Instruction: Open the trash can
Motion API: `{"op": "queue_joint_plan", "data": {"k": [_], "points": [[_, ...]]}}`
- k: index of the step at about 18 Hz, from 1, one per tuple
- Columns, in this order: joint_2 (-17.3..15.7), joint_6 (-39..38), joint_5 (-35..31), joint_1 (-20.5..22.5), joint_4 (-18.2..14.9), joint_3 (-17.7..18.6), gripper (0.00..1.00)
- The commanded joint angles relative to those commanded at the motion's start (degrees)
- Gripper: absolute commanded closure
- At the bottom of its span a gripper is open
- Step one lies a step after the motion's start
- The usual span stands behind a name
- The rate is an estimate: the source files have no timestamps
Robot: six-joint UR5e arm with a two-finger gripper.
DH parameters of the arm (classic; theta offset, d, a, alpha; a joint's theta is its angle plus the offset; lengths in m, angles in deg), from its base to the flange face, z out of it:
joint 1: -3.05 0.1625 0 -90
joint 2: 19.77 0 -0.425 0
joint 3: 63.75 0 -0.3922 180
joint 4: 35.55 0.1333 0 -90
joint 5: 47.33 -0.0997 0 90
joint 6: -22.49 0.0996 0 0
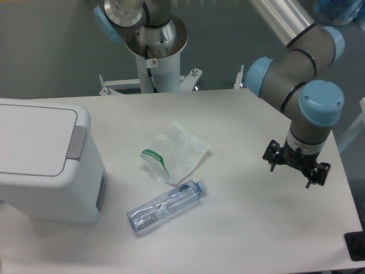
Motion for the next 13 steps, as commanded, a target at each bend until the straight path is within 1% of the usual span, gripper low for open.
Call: {"op": "queue_joint_plan", "data": {"k": [13], "points": [[-0.3,-0.4,0.0,0.4,-0.2,0.0,0.00]]}}
